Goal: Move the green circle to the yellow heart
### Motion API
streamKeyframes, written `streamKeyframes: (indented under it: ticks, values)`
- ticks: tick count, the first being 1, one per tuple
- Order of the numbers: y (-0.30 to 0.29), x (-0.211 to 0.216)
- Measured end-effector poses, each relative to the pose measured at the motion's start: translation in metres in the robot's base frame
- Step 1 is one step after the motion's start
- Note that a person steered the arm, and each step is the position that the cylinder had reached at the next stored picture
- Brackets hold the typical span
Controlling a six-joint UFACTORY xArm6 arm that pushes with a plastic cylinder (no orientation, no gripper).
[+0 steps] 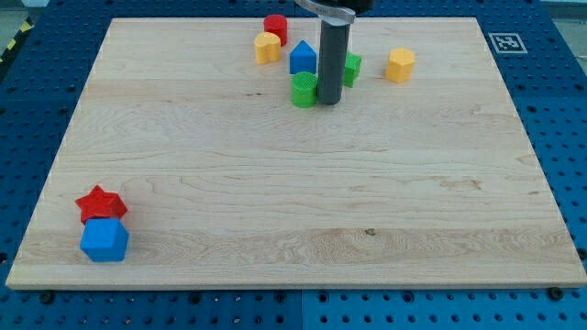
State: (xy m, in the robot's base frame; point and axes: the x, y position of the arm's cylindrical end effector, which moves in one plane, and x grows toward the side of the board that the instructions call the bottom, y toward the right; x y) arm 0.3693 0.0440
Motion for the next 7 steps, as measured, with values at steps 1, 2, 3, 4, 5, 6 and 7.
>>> streamKeyframes:
  ticks: [1,2,3,4,5,6,7]
  values:
    - [0.0,0.014]
    - [-0.002,0.041]
    - [-0.01,0.02]
    - [-0.025,-0.009]
    - [-0.028,-0.015]
    - [-0.03,-0.011]
    - [-0.042,-0.01]
